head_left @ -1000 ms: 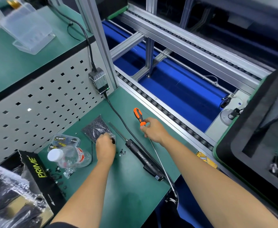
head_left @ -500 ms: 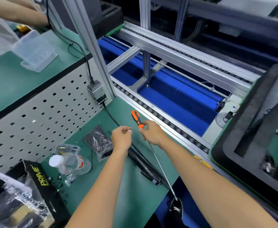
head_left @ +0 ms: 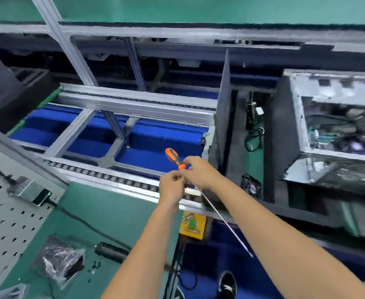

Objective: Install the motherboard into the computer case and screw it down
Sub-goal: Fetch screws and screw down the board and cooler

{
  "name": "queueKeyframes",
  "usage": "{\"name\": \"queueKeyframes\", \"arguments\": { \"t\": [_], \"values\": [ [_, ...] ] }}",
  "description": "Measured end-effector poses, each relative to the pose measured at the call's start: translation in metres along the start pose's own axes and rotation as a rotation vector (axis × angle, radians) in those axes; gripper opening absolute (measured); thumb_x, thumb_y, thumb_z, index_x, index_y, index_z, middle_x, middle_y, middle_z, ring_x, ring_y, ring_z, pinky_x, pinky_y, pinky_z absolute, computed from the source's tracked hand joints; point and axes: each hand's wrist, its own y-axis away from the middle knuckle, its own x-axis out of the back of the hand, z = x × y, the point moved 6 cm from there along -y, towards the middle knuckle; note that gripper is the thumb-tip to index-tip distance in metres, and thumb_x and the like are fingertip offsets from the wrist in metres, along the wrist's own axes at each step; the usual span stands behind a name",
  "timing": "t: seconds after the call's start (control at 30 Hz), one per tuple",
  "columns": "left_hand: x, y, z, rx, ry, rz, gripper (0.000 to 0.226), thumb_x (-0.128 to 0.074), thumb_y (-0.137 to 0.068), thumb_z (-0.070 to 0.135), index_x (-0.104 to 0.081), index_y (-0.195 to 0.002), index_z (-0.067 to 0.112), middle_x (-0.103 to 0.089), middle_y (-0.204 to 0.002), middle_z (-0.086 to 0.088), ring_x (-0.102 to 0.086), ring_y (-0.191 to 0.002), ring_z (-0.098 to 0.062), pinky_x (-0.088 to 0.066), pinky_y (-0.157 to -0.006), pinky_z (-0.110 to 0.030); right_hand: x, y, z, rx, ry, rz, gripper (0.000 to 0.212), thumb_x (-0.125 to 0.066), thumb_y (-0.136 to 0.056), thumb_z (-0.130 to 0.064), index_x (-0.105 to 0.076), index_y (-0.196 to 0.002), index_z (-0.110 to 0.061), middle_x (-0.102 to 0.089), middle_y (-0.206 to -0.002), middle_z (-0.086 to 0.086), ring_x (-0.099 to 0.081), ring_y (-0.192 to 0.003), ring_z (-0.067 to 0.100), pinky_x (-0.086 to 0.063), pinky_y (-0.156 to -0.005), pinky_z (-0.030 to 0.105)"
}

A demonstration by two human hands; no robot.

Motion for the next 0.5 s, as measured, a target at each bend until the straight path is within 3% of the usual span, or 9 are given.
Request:
{"name": "queueKeyframes", "arguments": {
  "t": [0.17,0.23,0.37,0.5],
  "values": [
    [-0.092,0.018,0.027,-0.06,-0.094,-0.148,0.027,-0.051,-0.078,-0.006,-0.057,-0.058,0.011,-0.053,-0.053,-0.003,-0.042,-0.053,-0.016,-0.034,-0.052,-0.027,0.08,0.032,0.05,-0.014,0.029,0.068,0.012,-0.054,-0.092,-0.02,-0.055,-0.08,-0.017,-0.059,-0.062,0.002,-0.051,-0.052,0.01,-0.038,-0.051,0.025],
    [-0.126,0.025,0.036,-0.089,-0.153,-0.18,0.025,-0.05,-0.081,-0.002,-0.057,-0.06,0.01,-0.052,-0.055,-0.003,-0.039,-0.054,-0.017,-0.031,-0.051,-0.027,0.106,0.049,0.065,-0.007,0.036,0.069,0.007,-0.054,-0.092,-0.021,-0.059,-0.092,-0.016,-0.059,-0.06,-0.003,-0.052,-0.053,0.009,-0.039,-0.051,0.023],
    [-0.186,0.04,0.055,-0.136,-0.149,-0.264,0.025,-0.048,-0.083,-0.004,-0.055,-0.064,0.01,-0.046,-0.058,-0.004,-0.033,-0.057,-0.014,-0.027,-0.051,-0.026,0.157,0.079,0.084,0.016,0.163,0.074,0.018,-0.051,-0.093,-0.02,-0.058,-0.108,-0.013,-0.054,-0.079,-0.003,-0.051,-0.074,0.017,-0.038,-0.061,0.028],
    [-0.227,0.054,0.076,-0.161,-0.113,-0.341,0.03,-0.052,-0.078,-0.008,-0.057,-0.057,0.013,-0.048,-0.049,0.006,-0.034,-0.051,-0.009,-0.028,-0.045,-0.021,0.206,0.114,0.095,-0.001,0.029,0.067,0.02,-0.055,-0.088,-0.011,-0.062,-0.106,-0.004,-0.054,-0.053,-0.004,-0.043,-0.042,0.006,-0.034,-0.043,0.018]
  ]
}}
